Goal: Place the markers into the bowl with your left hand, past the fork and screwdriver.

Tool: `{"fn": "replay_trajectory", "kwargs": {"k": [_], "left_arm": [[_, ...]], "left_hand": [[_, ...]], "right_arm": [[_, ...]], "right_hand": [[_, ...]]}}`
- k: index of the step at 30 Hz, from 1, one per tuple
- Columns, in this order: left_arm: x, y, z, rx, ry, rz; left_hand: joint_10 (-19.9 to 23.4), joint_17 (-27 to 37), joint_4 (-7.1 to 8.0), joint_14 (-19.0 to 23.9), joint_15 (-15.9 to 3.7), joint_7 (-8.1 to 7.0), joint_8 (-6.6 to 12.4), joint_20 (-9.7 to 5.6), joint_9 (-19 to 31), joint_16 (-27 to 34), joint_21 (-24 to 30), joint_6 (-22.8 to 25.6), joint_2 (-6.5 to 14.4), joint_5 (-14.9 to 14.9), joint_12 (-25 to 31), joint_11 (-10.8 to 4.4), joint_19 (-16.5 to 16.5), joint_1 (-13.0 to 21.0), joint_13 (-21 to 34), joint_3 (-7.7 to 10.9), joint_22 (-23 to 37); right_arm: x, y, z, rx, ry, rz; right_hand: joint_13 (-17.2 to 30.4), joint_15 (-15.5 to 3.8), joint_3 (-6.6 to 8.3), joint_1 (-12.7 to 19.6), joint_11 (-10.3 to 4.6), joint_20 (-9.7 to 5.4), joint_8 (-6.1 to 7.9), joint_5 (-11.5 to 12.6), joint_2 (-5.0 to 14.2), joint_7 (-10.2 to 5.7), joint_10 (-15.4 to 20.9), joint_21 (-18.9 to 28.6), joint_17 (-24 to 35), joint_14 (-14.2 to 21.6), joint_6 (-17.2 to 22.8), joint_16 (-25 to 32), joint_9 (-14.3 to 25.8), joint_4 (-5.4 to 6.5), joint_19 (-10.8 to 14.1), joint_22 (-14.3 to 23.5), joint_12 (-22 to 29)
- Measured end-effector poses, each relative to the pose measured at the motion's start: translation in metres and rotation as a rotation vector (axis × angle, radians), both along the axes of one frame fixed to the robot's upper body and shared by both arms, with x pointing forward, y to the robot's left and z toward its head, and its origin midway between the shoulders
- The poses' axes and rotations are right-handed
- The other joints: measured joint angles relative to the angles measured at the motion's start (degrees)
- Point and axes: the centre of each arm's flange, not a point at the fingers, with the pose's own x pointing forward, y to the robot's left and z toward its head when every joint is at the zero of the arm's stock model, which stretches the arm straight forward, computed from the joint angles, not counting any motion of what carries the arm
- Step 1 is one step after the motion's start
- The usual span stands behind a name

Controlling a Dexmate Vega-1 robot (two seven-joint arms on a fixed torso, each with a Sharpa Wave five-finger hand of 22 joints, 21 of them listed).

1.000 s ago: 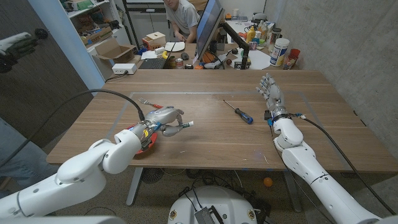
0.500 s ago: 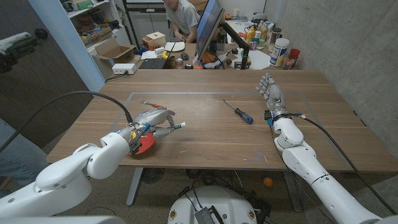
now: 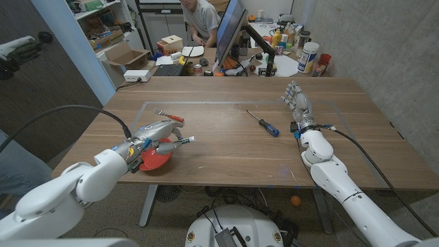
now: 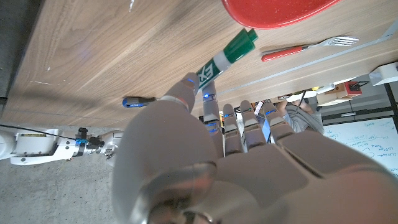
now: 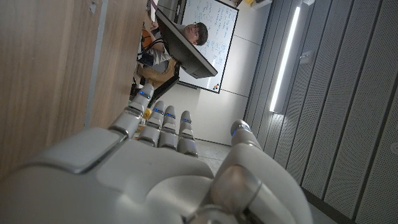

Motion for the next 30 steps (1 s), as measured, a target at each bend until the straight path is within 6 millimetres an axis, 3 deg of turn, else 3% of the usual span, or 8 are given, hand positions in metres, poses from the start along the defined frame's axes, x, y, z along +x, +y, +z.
{"fn": "replay_trajectory", "kwargs": {"k": [15, 30], "left_arm": [[0.012, 0.040, 0.000, 0.034, -0.052, 0.041], [0.014, 0.048, -0.016, 0.074, -0.120, 0.041]], "left_hand": [[-0.4, 0.0, 0.22, -0.3, -1.36, -0.95, -0.45, -0.11, -0.4, 0.0, 0.0, -0.3, 0.0, 0.0, -0.4, -1.62, -0.5, 0.0, 0.0, -0.69, 0.0], [-0.2, 0.0, 0.03, -0.4, -2.04, -1.43, -0.68, -0.11, -0.7, 0.0, 0.0, 0.2, -0.2, -0.3, -0.4, -2.44, -0.5, 0.2, 0.0, -0.95, 0.0]], "right_arm": [[0.003, 0.007, -0.002, 0.009, 0.012, -0.010], [0.009, 0.010, 0.001, 0.011, 0.014, -0.011]], "right_hand": [[0.0, 0.00, 0.00, 0.0, 0.00, 0.00, 0.00, 0.0, 0.00, 0.00, 0.0, 0.0, 0.0, 0.0, 0.0, 0.0, 0.0, 0.00, 0.0, 0.0, 0.0], [0.0, 0.00, 0.00, 0.0, 0.00, 0.00, 0.00, 0.0, 0.00, 0.00, 0.0, 0.0, 0.3, 0.0, 0.0, 0.0, 0.0, 0.00, 0.0, 0.0, 0.0]]}}
